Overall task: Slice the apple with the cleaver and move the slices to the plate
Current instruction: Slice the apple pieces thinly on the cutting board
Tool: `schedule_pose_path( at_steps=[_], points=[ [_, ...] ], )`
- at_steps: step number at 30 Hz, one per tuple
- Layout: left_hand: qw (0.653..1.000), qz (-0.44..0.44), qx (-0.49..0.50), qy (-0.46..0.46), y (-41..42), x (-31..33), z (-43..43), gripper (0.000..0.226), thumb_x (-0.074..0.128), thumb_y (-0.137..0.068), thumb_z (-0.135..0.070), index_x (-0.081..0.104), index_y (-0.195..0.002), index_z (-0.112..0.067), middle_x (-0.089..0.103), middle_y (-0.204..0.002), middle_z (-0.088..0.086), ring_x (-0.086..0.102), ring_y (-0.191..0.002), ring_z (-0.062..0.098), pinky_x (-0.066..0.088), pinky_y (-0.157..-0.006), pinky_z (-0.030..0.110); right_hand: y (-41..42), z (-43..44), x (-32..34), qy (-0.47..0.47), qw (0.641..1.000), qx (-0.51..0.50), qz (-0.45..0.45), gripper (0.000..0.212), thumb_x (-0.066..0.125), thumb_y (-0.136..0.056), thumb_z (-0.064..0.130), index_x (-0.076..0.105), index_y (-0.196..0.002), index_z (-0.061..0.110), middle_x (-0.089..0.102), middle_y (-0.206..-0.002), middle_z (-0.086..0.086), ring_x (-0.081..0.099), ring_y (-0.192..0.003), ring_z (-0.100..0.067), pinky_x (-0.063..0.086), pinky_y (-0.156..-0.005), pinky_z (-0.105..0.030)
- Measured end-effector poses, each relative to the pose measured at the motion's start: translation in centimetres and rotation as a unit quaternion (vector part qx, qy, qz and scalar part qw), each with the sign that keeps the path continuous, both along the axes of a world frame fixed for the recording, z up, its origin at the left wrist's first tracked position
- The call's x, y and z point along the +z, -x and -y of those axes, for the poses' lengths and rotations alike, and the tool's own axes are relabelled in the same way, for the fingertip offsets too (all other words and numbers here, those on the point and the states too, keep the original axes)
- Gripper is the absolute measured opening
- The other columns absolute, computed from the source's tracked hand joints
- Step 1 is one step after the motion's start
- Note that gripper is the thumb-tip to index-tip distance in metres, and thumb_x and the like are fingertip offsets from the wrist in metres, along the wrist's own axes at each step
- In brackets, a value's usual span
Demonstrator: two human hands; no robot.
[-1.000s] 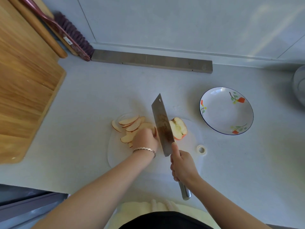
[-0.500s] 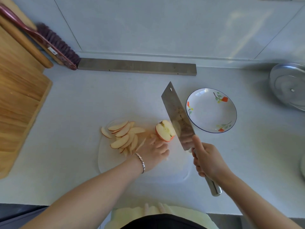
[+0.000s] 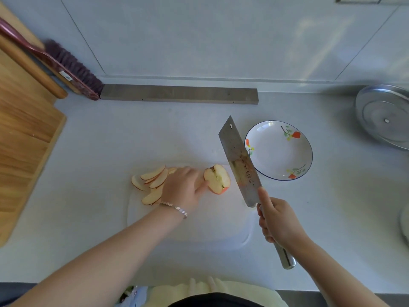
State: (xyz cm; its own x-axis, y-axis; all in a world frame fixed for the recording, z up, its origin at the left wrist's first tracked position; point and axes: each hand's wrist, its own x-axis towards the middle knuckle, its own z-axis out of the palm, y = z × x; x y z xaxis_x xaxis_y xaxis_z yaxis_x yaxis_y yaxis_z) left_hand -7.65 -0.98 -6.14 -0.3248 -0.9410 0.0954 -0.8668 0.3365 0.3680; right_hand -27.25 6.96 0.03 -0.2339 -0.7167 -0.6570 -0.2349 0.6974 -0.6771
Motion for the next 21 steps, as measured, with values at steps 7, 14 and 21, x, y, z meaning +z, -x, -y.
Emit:
schedule_pose_path(
  at_steps=[7,14,21],
  points=[
    [0.955,0.191,-0.023,-0.228,6.6,0.9,2.8,0.095,0.067,-0.069,-0.058,0.019,-0.143,-0.023,0.032,-0.142,0.006,0.031,-0.130,0.029,0.031,-0.101,0.039,1.1,-0.2,0.2,0.005,1.000,-0.022,-0.005,0.052,0.038,-0.094,0.051,0.034,-0.060,0.012,0.031,-0.037,0.007,0.026,-0.031,-0.011,0.024,-0.037,-0.018],
    [0.960,0.098,0.016,-0.263,6.5,0.7,2.0,0.075,0.071,-0.070,-0.028,0.033,-0.134,-0.026,0.034,-0.128,0.010,0.039,-0.120,0.032,0.040,-0.095,0.036,2.8,-1.4,0.0,0.000,0.999,-0.039,-0.012,0.052,0.036,-0.096,0.047,0.033,-0.058,0.013,0.030,-0.039,0.005,0.025,-0.031,-0.011,0.024,-0.038,-0.019],
    [0.939,-0.243,0.080,-0.228,4.9,-0.7,-1.8,0.080,0.086,-0.056,-0.018,0.048,-0.127,-0.022,0.034,-0.118,-0.002,0.043,-0.110,0.012,0.025,-0.088,0.003,2.7,-2.0,-0.8,-0.024,0.999,-0.043,0.001,0.051,0.036,-0.095,0.050,0.033,-0.061,0.012,0.030,-0.041,0.004,0.026,-0.032,-0.011,0.025,-0.037,-0.020]
  ],
)
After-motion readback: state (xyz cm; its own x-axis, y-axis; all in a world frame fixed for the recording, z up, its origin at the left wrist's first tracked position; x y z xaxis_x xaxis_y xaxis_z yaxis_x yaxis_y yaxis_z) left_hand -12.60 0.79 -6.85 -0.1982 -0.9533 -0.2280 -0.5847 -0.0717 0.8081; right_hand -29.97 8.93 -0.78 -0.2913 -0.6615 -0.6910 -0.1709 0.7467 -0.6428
